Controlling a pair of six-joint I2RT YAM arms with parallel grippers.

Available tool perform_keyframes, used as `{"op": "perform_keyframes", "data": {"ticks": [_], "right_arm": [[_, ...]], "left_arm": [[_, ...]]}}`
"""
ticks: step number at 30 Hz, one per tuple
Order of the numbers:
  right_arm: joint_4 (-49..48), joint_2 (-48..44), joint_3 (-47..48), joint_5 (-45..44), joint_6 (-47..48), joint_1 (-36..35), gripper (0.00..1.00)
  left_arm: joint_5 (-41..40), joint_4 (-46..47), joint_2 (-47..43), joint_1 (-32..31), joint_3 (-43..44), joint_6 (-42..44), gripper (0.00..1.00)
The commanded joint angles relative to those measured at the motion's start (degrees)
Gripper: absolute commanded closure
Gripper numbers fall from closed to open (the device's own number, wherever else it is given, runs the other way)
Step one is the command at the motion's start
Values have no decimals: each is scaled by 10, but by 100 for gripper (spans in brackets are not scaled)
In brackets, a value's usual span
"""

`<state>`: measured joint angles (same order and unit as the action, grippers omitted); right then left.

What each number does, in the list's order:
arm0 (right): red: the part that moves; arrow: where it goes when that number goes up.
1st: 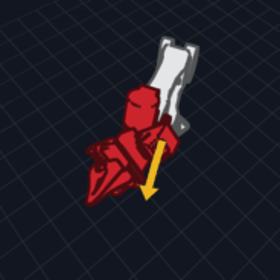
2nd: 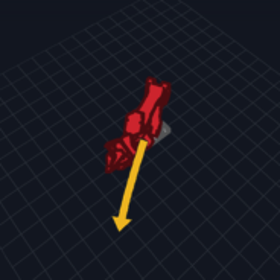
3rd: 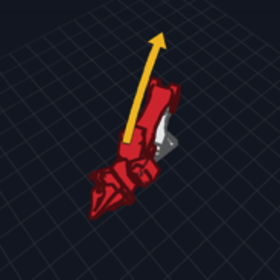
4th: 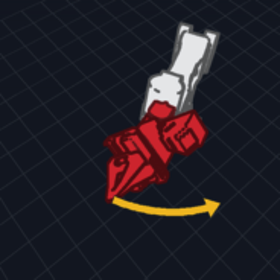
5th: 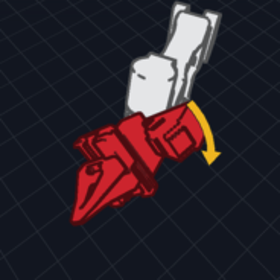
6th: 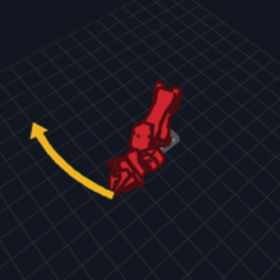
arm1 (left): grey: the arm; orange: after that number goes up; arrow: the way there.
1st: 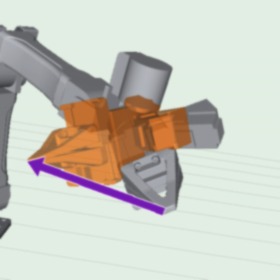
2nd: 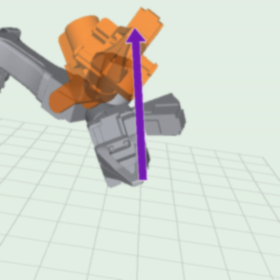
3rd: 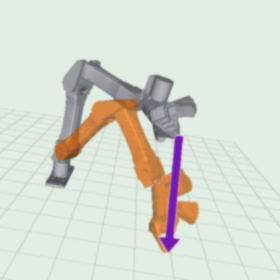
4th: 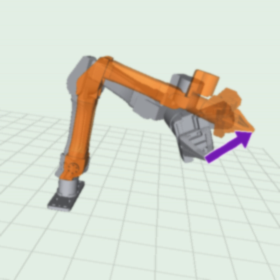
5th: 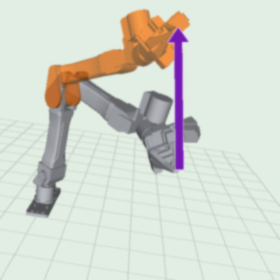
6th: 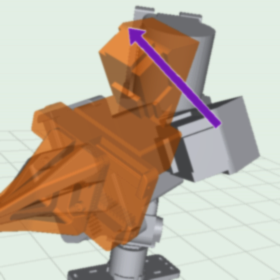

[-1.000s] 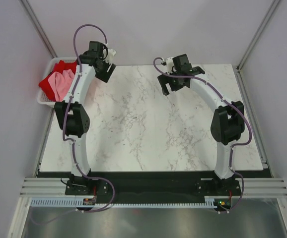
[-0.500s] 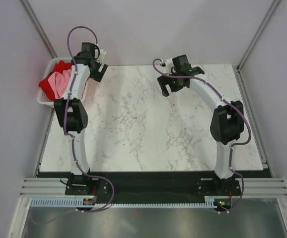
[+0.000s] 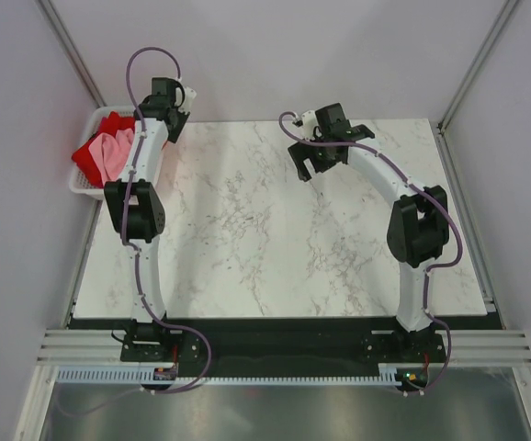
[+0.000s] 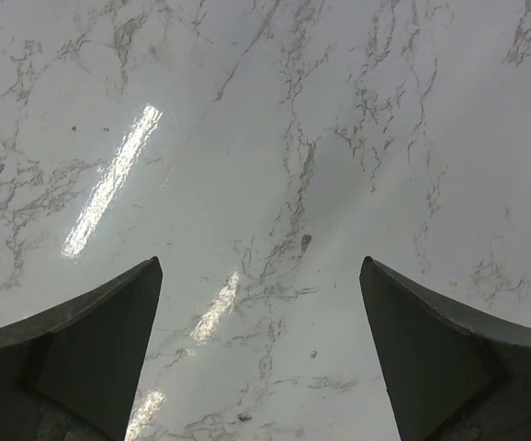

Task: Fold and stack the t-shirts
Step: Grab the tshirt from the pile, then move the tshirt to the center of the board

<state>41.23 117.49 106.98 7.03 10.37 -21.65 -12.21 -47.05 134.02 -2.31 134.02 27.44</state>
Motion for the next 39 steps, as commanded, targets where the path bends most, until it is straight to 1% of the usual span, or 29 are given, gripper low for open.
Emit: {"op": "perform_keyframes", "data": {"ticks": [1,2,4,5,10,15,16,19,24,26,28,29,31,32,34,35,36,39], "right_arm": [[2,14,11,-3,5,-5,2],[1,14,14,-3,7,-6,2],[2,15,16,-2,6,-8,2],[3,16,17,-1,9,-8,2],[3,12,19,-3,15,-8,2],[1,10,42,-10,29,-8,2],[2,11,51,-10,32,-8,2],[0,10,119,-19,47,-8,2],[-25,4,176,-65,38,-9,2],[-39,-3,183,-112,19,-8,6],[-47,-10,176,-141,19,-8,9],[-64,-23,160,-189,16,-8,11],[-70,-34,144,-215,26,-6,9],[-70,-51,128,-218,47,-5,2],[-64,-73,105,-178,71,1,2],[-56,-98,82,-159,83,4,2],[-53,-110,69,-134,91,10,2],[-28,-147,32,-97,109,18,2]], "left_arm": [[-21,34,8,6,31,20,57],[-27,37,8,6,31,18,80],[-34,47,6,7,33,15,95],[-40,49,3,8,34,14,98],[-58,72,-31,10,62,16,98],[-52,133,-95,7,89,35,98],[-50,145,-118,6,87,38,98],[-23,189,-160,-6,84,75,98],[-8,219,-206,-56,84,103,98],[1,218,-225,-81,84,95,98],[17,218,-240,-99,76,82,98],[23,218,-255,-121,70,83,98],[31,216,-266,-145,44,90,98],[32,216,-274,-168,33,93,98],[34,214,-296,-191,-14,95,98],[38,212,-303,-211,-33,95,98],[39,212,-317,-219,-72,93,98],[44,204,-328,-241,-134,62,98]]}}
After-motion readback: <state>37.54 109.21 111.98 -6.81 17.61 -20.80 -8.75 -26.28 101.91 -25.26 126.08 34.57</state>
